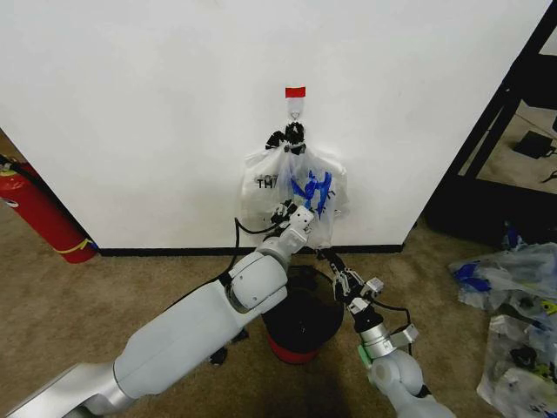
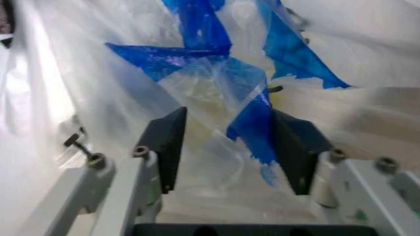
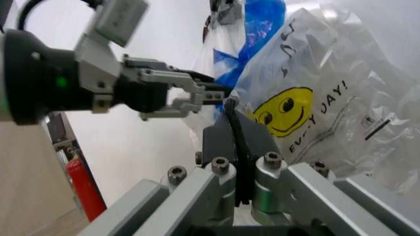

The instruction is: Pick up the garbage bag from the wall and place it over the trash bin.

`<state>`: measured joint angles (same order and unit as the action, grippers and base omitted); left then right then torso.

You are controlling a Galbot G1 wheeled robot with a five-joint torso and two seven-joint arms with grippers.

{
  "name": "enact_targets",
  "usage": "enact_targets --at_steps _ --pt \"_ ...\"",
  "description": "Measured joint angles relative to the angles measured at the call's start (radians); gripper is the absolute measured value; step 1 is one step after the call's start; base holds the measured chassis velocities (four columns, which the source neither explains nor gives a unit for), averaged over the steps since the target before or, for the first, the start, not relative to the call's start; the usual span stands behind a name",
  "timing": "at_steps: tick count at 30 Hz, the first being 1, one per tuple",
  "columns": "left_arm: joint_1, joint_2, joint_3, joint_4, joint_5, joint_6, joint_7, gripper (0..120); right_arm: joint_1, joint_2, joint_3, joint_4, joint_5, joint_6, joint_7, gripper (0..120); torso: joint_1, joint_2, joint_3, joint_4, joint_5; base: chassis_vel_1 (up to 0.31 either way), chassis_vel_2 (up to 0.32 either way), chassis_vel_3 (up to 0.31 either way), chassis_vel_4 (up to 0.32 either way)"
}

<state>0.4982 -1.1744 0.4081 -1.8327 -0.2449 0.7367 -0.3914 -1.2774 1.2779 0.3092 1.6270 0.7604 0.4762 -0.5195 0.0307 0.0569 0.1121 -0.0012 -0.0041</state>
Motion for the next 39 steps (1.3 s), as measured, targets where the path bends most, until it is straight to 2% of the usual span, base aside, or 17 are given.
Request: enact_targets --at_steps 8,12,16,18,19,24,29,32,39 --pt "-0.022 -0.016 0.009 0.017 0.001 -0.001 0.000 16 -0.007 0.003 0.002 0.007 -0.003 0.000 0.003 0 0.000 0.000 0.000 0.0001 0.0000 0.000 0.000 0.000 0.000" --pt "-0.007 -0.006 -0.010 -0.010 -0.011 -0.001 0.003 0 -0.010 0.003 0.009 0.007 -0.005 0.001 0.008 0 0.000 0.000 0.000 0.0001 0.0001 0.000 0.000 0.000 0.000" --pt "0.023 -0.002 -0.039 -0.035 -0.023 -0.007 0.003 0 -0.011 0.002 0.014 0.005 -0.006 0.002 0.016 0 0.000 0.000 0.000 0.0001 0.0000 0.000 0.000 0.000 0.000" --pt "0.106 -0.002 -0.132 -0.077 -0.057 -0.073 0.006 0 -0.013 -0.003 0.022 0.002 -0.018 0.006 0.050 0 0.000 0.000 0.000 0.0002 0.0001 0.000 0.000 0.000 0.000" --pt "0.106 -0.002 -0.132 -0.077 -0.057 -0.073 0.006 0 -0.013 -0.003 0.022 0.002 -0.018 0.006 0.050 0 0.000 0.000 0.000 0.0002 0.0001 0.000 0.000 0.000 0.000" --pt "0.273 -0.042 -0.303 -0.117 -0.157 -0.255 0.050 0 -0.028 -0.016 0.028 -0.007 -0.031 0.028 0.071 0 0.000 0.000 0.000 0.0003 0.0000 0.000 0.000 0.000 0.000" --pt "0.364 -0.070 -0.385 -0.138 -0.212 -0.354 0.098 0 -0.044 -0.021 0.029 -0.009 -0.039 0.042 0.065 0 0.000 0.000 0.000 0.0001 0.0001 0.000 0.000 0.000 0.000" --pt "0.398 -0.076 -0.409 -0.139 -0.246 -0.409 0.119 0 -0.050 -0.021 0.026 -0.005 -0.048 0.049 0.062 0 0.000 0.000 0.000 0.0003 0.0001 0.000 0.000 0.000 0.000" --pt "0.396 -0.097 -0.411 -0.115 -0.255 -0.473 0.139 0 -0.073 -0.042 0.025 0.018 -0.103 0.091 0.035 0 0.000 0.000 0.000 0.0002 0.0002 0.000 0.000 0.000 0.000"
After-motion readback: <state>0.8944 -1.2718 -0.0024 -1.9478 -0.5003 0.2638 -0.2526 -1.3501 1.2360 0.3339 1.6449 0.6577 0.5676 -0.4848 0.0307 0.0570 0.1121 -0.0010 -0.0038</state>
